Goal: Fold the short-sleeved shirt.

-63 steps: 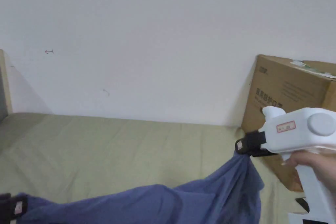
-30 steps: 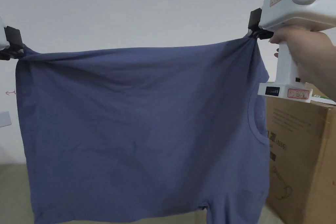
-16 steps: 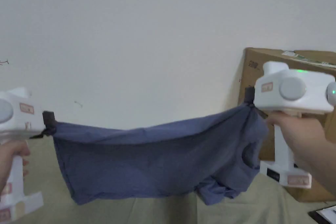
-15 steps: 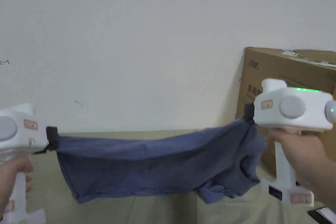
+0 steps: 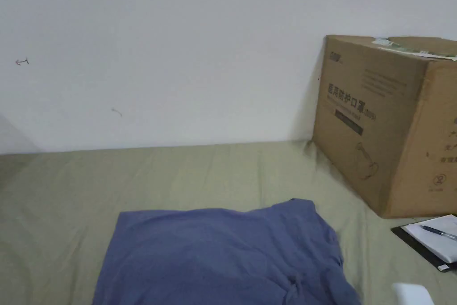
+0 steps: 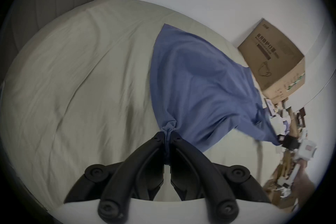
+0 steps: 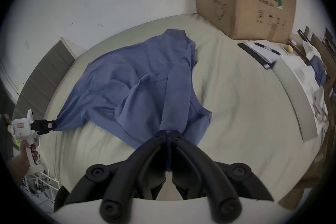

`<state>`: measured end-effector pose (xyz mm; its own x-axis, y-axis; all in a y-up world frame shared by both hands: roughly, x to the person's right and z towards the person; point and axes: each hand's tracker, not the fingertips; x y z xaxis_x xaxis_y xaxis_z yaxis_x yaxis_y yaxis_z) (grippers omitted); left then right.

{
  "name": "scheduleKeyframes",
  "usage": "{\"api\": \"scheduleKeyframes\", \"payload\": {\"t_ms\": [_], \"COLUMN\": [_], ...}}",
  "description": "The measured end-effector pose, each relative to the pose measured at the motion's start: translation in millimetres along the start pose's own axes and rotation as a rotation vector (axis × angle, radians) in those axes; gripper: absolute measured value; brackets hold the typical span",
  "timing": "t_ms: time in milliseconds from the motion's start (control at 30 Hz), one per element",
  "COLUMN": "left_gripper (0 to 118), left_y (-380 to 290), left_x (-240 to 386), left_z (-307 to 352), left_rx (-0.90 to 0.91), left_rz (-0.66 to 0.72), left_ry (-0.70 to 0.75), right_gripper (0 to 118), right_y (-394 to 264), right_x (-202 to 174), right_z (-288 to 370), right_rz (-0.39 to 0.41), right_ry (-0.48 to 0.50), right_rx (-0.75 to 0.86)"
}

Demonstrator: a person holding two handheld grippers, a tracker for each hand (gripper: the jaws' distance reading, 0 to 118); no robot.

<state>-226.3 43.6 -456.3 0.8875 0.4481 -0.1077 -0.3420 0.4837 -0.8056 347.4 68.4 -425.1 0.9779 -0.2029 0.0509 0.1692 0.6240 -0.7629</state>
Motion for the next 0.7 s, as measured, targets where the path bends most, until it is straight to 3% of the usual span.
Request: {"api": "scheduleKeyframes", "payload": {"t_ms": [100,200,300,467,600,700], "left_gripper": [3,3,3,3,3,5], "left_y": [-19.8,-40.1,-63.4,-93.1,-97.9,-99.3], "left_x": [-10.1,-7.6,-14.0,-19.3,-20.7,-15.4], "left_z": [38.7,66.1,70.7,61.6,50.9,44.7], "left_rx": [0.022,-0.005,-0.074,-0.121,-0.157,-0.192], "left_rz": [-0.006,-0.114,-0.143,-0.161,-0.155,-0.235], "left_ry": [-0.01,0.053,0.058,0.135,0.189,0.266], "right_gripper": [4,4,4,4,4,5], "right_y": [-15.1,-30.1,-48.0,-70.6,-81.8,-86.6], "right_x": [11.5,19.5,23.8,24.1,17.1,14.1], "right_z": [37.6,61.6,67.2,48.2,23.8,12.2], "right_rz": [-0.02,-0.03,-0.044,-0.027,0.055,0.052], "right_ry": [0.006,0.005,-0.046,-0.121,-0.192,-0.2], "right_rx": [0.012,-0.026,-0.111,-0.247,-0.326,-0.345]}}
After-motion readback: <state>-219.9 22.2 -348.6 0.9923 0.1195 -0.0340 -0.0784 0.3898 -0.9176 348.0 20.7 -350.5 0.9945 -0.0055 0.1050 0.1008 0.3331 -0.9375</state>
